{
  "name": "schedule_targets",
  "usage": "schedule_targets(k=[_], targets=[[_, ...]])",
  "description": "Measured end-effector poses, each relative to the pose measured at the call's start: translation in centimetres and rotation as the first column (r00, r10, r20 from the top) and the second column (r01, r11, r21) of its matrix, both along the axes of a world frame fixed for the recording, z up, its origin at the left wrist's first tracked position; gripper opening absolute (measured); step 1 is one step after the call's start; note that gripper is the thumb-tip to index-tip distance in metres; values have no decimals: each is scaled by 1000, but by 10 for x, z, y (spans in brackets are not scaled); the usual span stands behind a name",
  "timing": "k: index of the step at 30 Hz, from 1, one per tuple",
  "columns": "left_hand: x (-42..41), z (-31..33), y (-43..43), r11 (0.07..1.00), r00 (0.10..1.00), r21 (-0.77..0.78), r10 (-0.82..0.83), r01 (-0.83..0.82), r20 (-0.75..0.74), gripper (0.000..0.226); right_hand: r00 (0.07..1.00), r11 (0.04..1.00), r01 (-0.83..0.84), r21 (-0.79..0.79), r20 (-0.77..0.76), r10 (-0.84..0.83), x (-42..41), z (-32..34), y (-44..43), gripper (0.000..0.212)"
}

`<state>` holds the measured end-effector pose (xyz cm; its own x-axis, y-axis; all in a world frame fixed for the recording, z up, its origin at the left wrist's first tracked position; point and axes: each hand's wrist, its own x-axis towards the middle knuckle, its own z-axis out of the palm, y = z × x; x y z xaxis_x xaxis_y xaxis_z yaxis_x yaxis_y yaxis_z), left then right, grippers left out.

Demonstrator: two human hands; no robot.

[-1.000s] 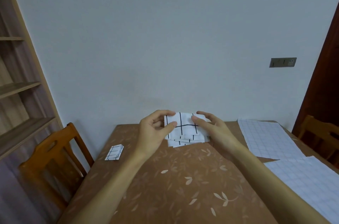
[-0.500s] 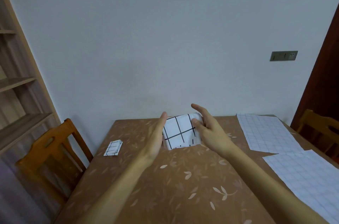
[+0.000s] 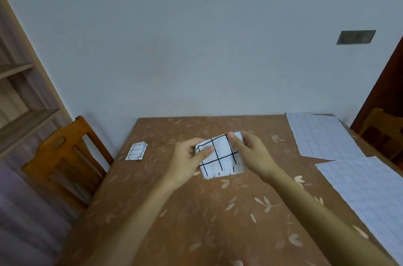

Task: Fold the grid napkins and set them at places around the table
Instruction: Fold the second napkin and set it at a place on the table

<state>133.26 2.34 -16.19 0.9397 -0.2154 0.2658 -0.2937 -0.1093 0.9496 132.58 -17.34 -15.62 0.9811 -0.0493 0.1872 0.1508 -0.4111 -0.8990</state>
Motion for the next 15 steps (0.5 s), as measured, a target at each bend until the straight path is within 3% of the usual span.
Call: schedule_targets(k=[3,8,13,15], targets=[[4,-21,3,999,997,30,-35,37,-70,9,993,974,70,-216,108,-47,2,-21,4,43],[4,-62,14,988,953,51,-125,145,-275,15,999,960,39,-277,19,-36,5,-57,9,42],[11,-95,20,948,903,155,-204,279,-377,18,970,911,-235,-339,-24,242,5,-86,12,39],[11,-112,19,941,891,160,-213,297,-400,26,962,909,-272,-316,-56,268,7,-95,16,37]])
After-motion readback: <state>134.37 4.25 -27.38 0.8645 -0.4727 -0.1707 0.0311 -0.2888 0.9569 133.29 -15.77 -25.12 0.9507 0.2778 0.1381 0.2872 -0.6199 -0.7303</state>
